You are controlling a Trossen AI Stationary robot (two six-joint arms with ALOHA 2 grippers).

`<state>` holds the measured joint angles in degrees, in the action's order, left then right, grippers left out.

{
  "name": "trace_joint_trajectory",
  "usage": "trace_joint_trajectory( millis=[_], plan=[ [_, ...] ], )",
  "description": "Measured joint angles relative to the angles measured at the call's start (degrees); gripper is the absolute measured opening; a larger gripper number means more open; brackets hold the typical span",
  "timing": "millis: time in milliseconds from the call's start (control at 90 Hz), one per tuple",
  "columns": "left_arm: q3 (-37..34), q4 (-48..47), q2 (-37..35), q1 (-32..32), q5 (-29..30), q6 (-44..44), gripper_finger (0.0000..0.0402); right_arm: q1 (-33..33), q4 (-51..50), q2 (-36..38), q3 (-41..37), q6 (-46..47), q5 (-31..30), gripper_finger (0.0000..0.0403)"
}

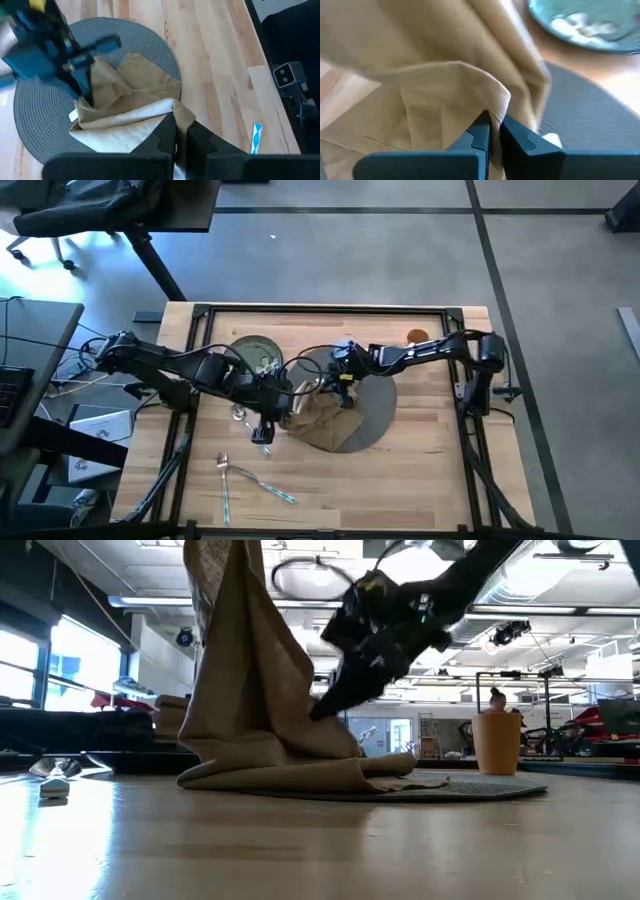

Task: Set table place
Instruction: Fold the brown table napkin

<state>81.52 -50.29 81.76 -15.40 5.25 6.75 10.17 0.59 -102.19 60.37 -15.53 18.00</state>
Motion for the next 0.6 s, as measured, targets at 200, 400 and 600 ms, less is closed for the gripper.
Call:
trace_joint_trajectory(
  millis=[200, 400, 600],
  plan=[
    [0.0, -0.1, 0.0, 0.0, 0.46, 0.21, 0.0, -3.19, -13.11, 14.78, 0.05, 0.48, -7.87, 0.0],
    [0.0, 1.08, 0.0, 0.23, 5.82, 0.47, 0.0, -6.57, -24.55, 30.29, 0.05, 6.63, -17.25, 0.0],
    [-0.04, 7.36, 1.95, 3.09, 7.55, 0.13, 0.0, -9.62, -34.16, 40.21, 0.05, 12.63, -24.03, 0.0]
  ],
)
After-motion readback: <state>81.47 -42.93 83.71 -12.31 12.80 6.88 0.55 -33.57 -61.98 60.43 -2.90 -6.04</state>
